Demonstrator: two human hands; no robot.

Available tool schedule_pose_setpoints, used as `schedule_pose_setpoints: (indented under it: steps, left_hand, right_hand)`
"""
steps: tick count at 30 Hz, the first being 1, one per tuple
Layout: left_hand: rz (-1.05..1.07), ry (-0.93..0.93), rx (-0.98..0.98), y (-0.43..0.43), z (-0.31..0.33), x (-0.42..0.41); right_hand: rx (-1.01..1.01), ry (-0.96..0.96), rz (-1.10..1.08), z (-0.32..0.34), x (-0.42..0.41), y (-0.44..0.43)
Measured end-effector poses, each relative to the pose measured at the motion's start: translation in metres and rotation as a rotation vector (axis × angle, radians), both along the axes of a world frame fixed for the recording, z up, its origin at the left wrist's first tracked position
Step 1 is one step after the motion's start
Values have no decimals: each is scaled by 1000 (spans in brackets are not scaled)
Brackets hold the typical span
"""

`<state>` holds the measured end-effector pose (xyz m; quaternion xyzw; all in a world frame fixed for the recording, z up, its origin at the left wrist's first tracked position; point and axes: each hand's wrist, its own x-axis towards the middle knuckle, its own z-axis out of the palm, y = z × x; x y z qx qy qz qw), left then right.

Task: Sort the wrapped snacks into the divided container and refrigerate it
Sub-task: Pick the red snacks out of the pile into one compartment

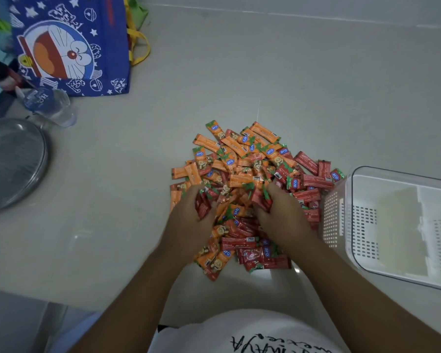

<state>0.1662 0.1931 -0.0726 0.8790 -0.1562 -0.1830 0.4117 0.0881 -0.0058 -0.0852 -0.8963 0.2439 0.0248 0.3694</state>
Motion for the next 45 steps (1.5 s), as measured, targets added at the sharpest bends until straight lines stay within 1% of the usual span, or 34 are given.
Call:
schedule_pose_setpoints:
  steps: [3,6,9,12,16,20,25,30,33,37,39,41,45]
  left_hand:
    - [81,-26,20,11,-6,-17]
    - [142,-116,107,21,-10,-20]
    - [166,-131,172,28,-11,-18]
    - [143,-116,143,29,-10,-25]
    - [115,-73,90,32,-10,-37]
    - [95,-70,88,34,-10,-44]
    - [97,-68,78,35,-10,-44]
    - [78,-24,77,32,-13,-47]
    - [64,-21,79,30,-15,-47]
    - [61,-39,79,28,-16,-45]
    - [53,-52,70,26,-17,-44]
    - [43,-67,55,22,-18,-44]
    - [10,-78,30,15,-19,-45]
  right_hand:
    - [67,39,-29,4,-5,-2]
    - [42,87,14,5,-15,7]
    - [19,179,42,1,-24,21]
    - [-68,229,117,-4,-24,32]
    - [-69,301,87,-6,-25,38]
    - [-54,344,131,-8,-23,33]
    - [-62,275,139,-13,-22,33]
    - [-142,201,139,-17,-15,30]
    - [-97,192,136,-15,-17,26]
    - [-11,192,81,-7,-21,17]
    - [-35,190,36,-3,-24,13]
    - [-105,158,21,2,-25,9]
    - [-36,82,65,7,-35,3]
